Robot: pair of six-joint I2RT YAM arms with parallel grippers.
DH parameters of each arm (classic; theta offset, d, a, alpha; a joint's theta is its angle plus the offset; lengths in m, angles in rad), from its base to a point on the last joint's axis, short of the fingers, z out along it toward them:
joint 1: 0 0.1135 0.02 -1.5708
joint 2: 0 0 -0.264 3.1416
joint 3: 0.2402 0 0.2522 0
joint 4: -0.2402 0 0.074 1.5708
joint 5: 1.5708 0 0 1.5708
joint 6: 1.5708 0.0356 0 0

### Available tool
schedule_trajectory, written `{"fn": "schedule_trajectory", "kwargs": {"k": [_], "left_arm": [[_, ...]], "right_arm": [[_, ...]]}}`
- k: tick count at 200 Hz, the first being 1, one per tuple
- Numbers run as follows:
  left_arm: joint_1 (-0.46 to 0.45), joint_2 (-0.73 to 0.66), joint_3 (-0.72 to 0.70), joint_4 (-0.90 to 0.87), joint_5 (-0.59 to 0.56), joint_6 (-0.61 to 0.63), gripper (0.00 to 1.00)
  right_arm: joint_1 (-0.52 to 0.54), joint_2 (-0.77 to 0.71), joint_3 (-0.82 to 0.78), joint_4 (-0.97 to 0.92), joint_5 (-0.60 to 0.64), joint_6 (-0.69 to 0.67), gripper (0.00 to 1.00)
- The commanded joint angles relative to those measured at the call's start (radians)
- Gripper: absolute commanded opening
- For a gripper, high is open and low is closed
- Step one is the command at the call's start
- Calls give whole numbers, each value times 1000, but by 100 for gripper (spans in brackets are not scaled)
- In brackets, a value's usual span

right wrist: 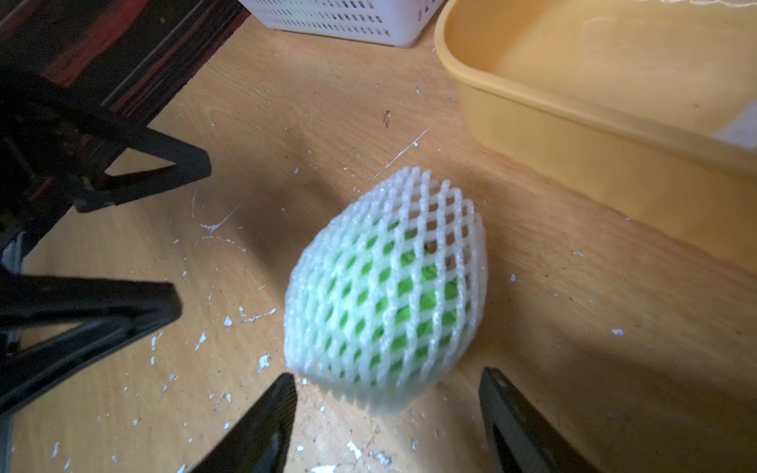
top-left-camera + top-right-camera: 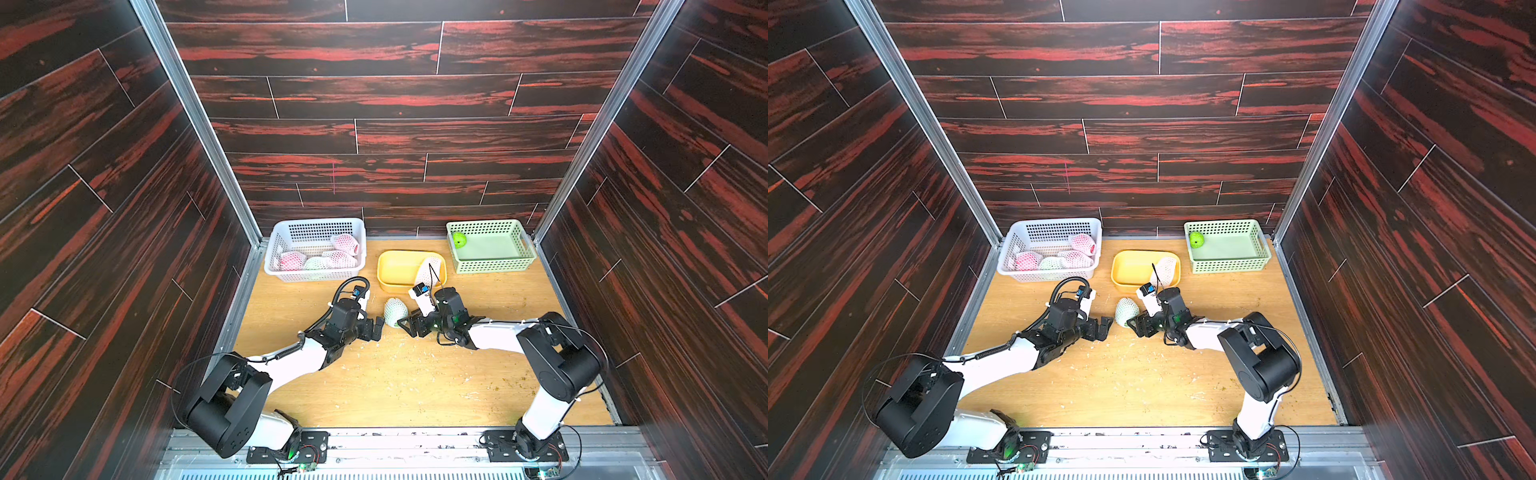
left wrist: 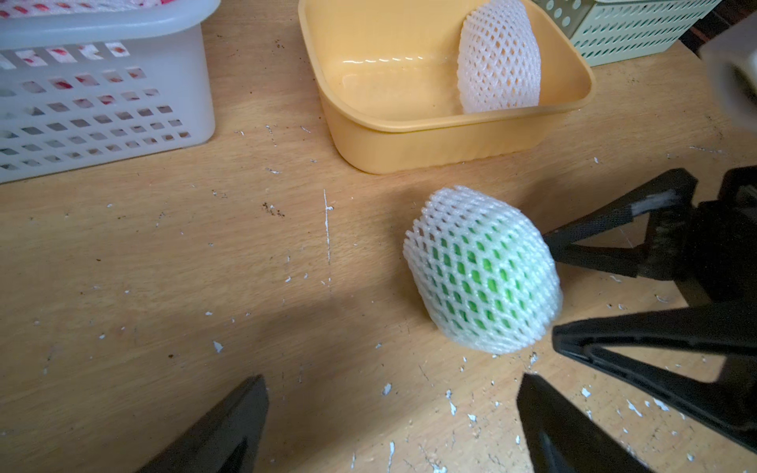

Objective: Remove foam nets from apples
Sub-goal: Remove the foam net from the apple.

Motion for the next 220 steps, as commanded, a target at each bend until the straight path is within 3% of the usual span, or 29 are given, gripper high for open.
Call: {"fn": "schedule_trajectory", "kwargs": {"k": [1,30,54,130,179,220], "left_arm": [[-3,-39,-13,16,-13,-2,100],[-2,-60,-26,14,-19,-2,100],[-2,-72,-34,12,-32,3,100],[-2,-79,-39,13,-40,7,100],[-1,-94,-36,8,-47,7,100],[-1,-127,-56,7,-73,11,100]], "right_arm": [[6,48,44,18,23,-6,71],[6,56,89,4,29,-13,61],[5,81,136,-8,20,-12,44],[5,169,275,-70,30,-5,37],[1,246,390,-108,4,-9,20],[-1,272,419,-119,-15,-11,13]]}}
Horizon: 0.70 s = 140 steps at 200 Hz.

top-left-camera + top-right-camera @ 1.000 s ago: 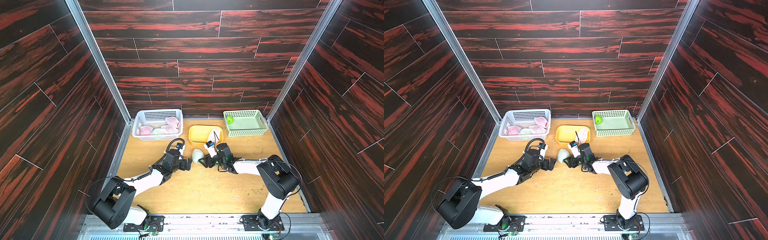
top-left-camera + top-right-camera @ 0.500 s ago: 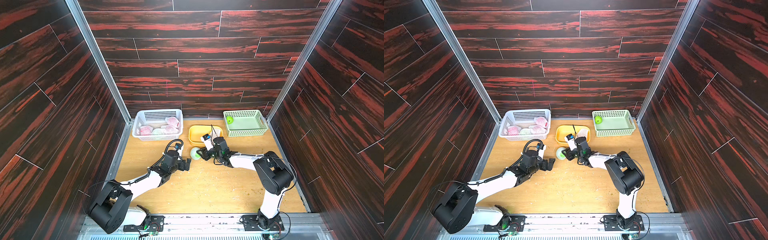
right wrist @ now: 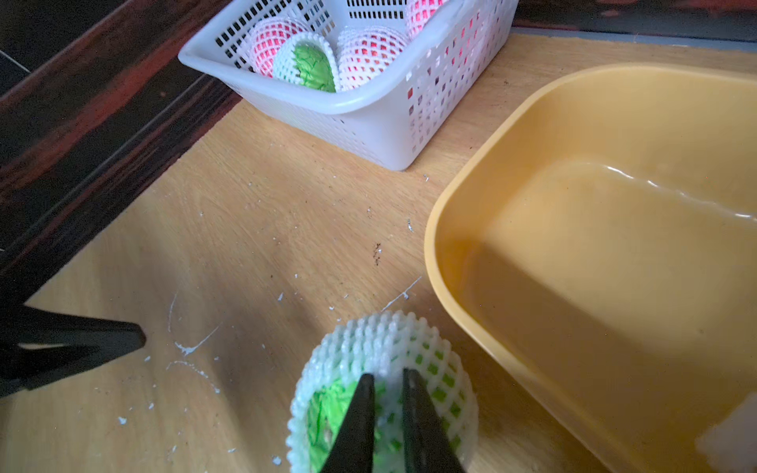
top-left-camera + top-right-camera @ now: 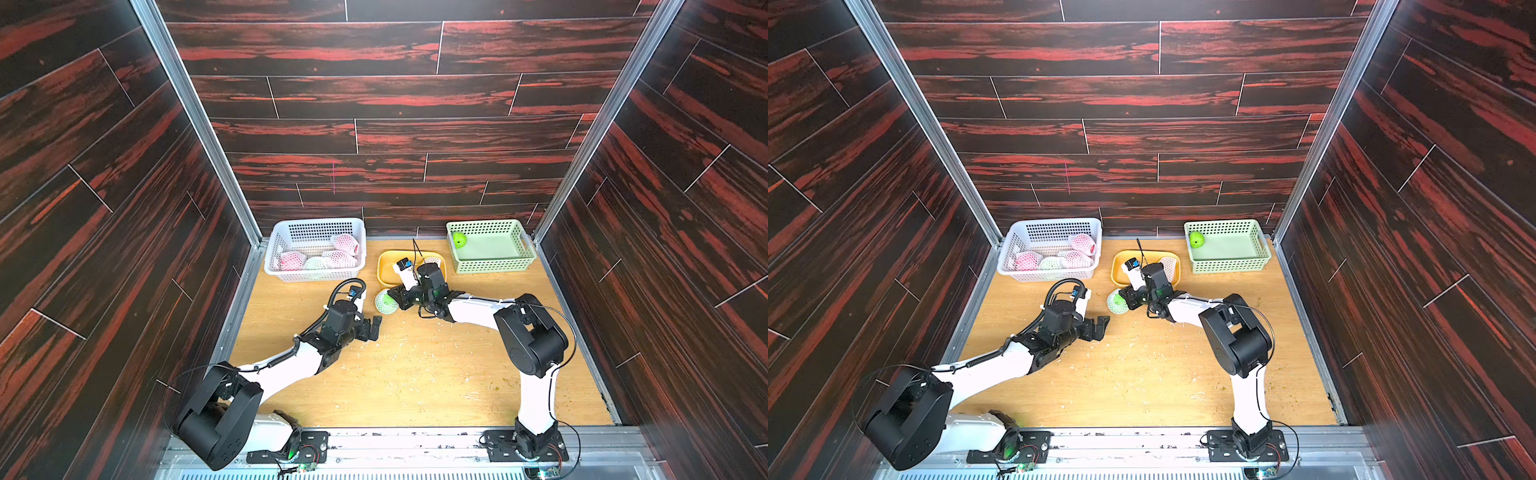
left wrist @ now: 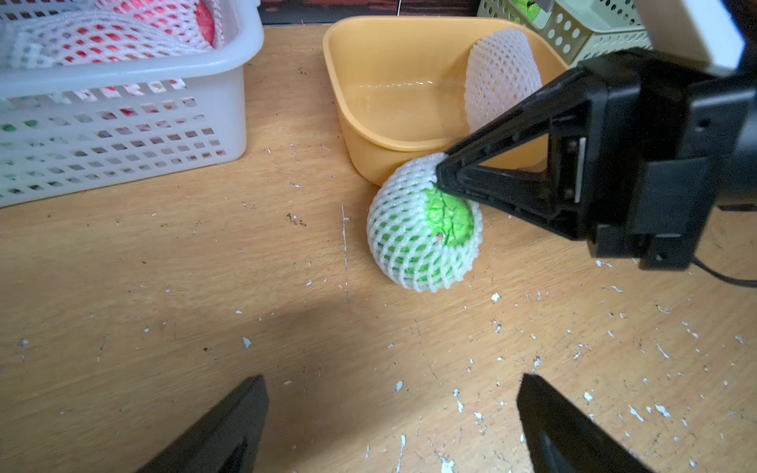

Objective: Remove foam nets from apples
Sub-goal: Remove the foam net from the apple.

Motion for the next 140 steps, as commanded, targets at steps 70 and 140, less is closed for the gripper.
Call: {"fn": "schedule_trajectory", "kwargs": {"k": [70,140], "left_arm": [[-1,-98,-32,-3,-81,-1,100],[0,-160,-33,-37,-123,7,100]], "right_arm": [[-4,-45,25,-78,-51,38,5],[-11,-117,20,-145,-108,85,2]]}}
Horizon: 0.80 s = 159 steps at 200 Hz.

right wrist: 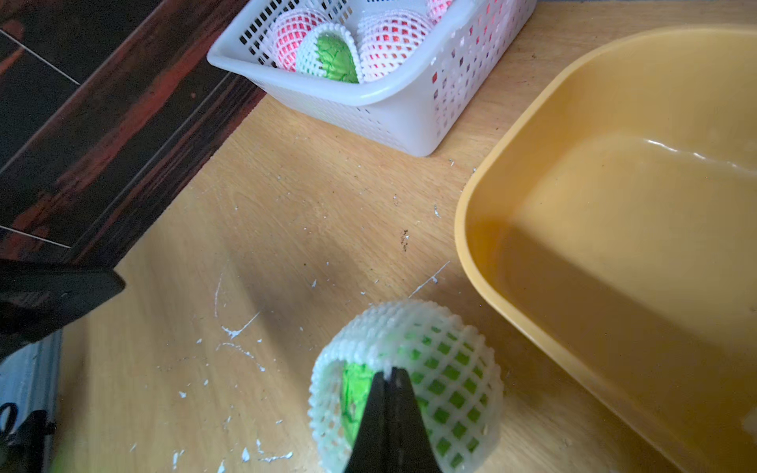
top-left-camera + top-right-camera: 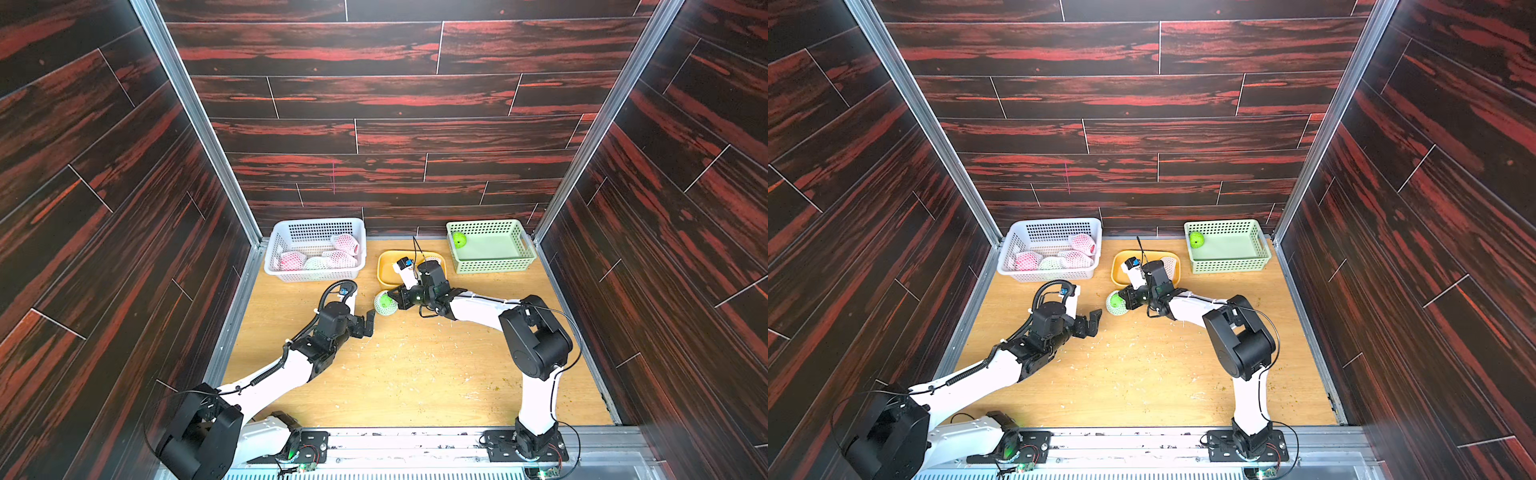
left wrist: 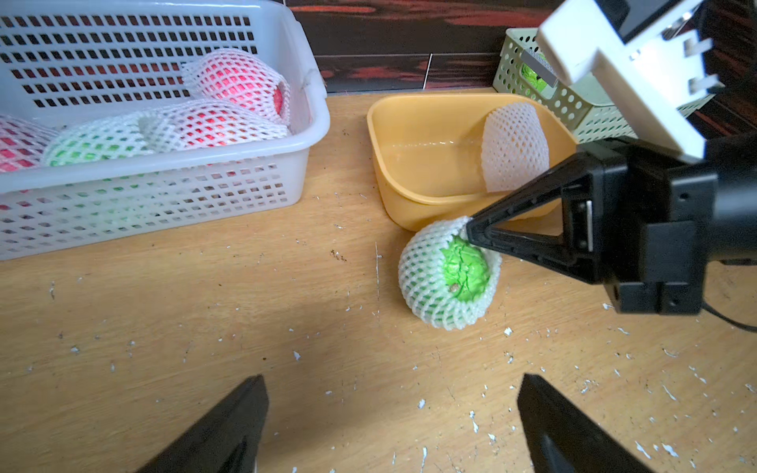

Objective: Remove foam nets from apples
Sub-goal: Remove the foam net from the apple.

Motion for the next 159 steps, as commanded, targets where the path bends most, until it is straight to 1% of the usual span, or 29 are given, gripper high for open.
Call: {"fn": "schedule_trajectory", "kwargs": {"k": [1,13,18,61,110,131,144,159], "left_arm": [[0,-36,-8,-28,-25,3,100],[-1,-48,-7,-35,-26,3,100],[0,-55,-6,-40,-27,3,100],[0,-81,-10,-49,-30,8,100],[1,-55,-10,-41,-22,11,100],[0,-58,-10,-44,-23,6,100],[-1,-65,-10,-38,-21,2,100],[0,-69,-2,-33,-16,3,100]], "right_arm": [[-5,-72,10,-48,-34,27,2],[-6,-91,15,-72,-34,38,2],[-6,-99,15,-82,-72,46,2],[-7,-133,2,-139,-166,121,2],[-17,-93,23,-175,-150,116,3],[-19,-120,40,-190,-148,114,3],[-22,-141,71,-233,-130,102,4],[-36,-159,108,-268,-139,98,4]]}}
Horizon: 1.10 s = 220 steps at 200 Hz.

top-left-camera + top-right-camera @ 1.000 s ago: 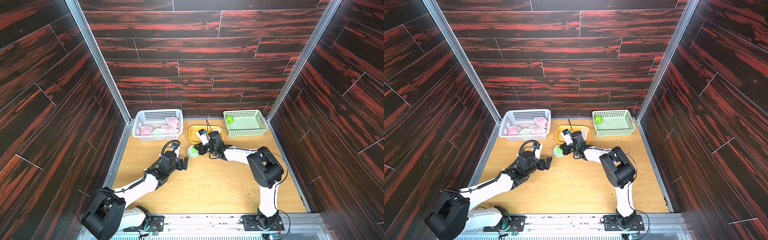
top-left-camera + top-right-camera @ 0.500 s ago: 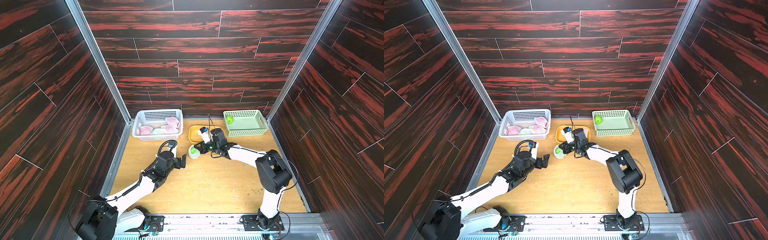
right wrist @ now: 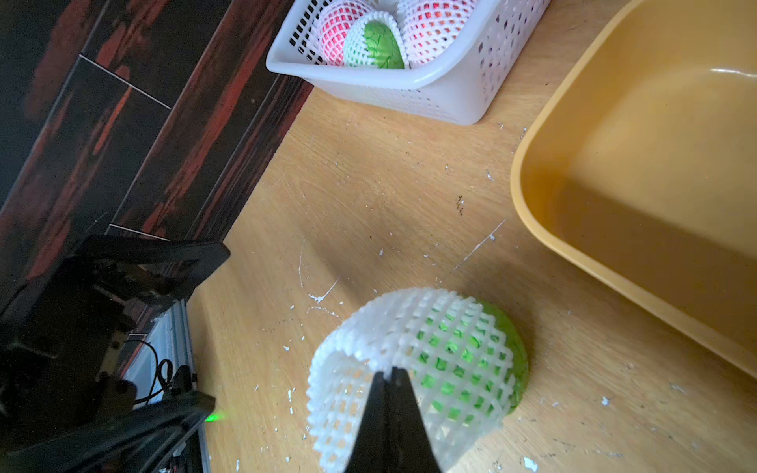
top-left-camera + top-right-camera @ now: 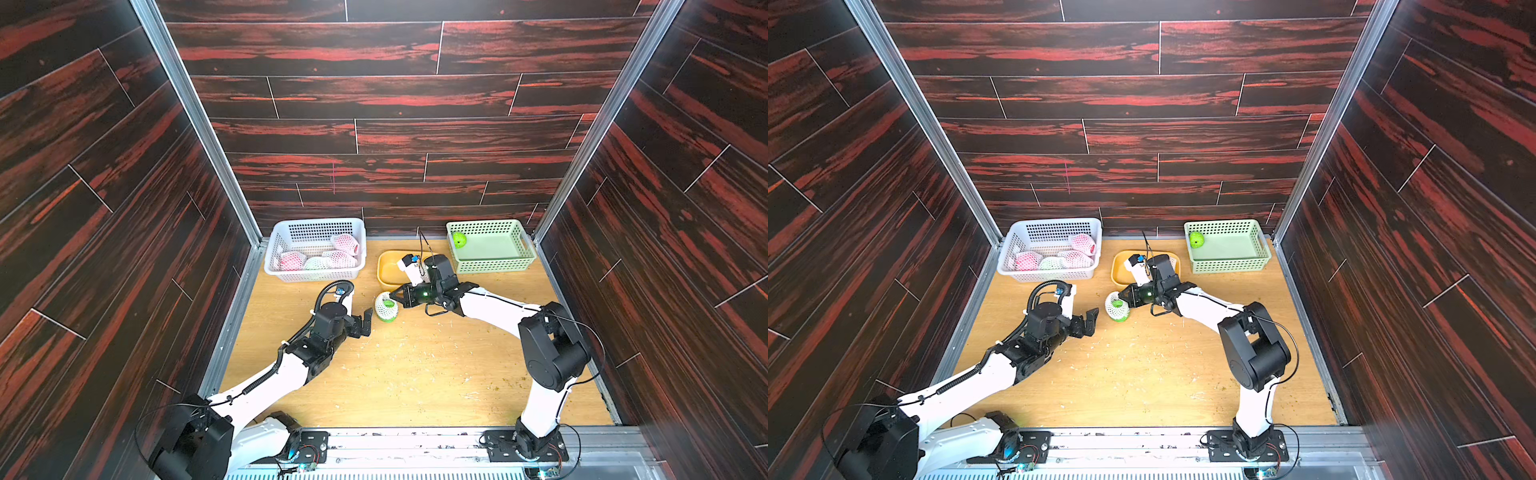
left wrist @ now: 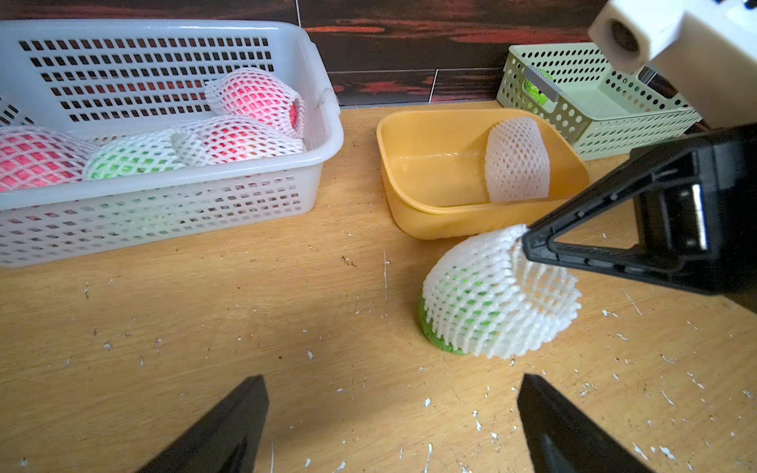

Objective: Remove foam nets from apples
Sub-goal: Remove the foam net from the apple, then place the foam net into the storage box.

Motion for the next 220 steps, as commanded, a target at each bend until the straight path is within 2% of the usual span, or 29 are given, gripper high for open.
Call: {"fn": "schedule_trajectory", "kwargs": {"k": [1,56,92,129,159,174,202,211,220], "left_arm": [[0,-13,-2,7,0,0,100],[0,-28,57,19,20,14,100],[0,-20,58,60,12,28,100],[0,17,66,81,18,35,100],[0,50,75,95,25,38,100],[0,63,85,90,30,40,100],[0,73,85,95,29,40,100],[0,77,83,99,30,41,100],[1,83,82,104,33,43,100]], "right_arm": [[-17,-54,71,-66,-9,-10,3],[-140,-33,175,6,-153,127,4],[-235,148,330,70,-244,225,5],[-279,398,560,32,-235,280,5],[-280,587,793,-132,-226,257,5],[-282,624,844,-200,-181,228,6],[-293,622,838,-270,-115,179,8],[-293,614,837,-300,-87,156,13],[-293,605,837,-334,-54,130,23]]}}
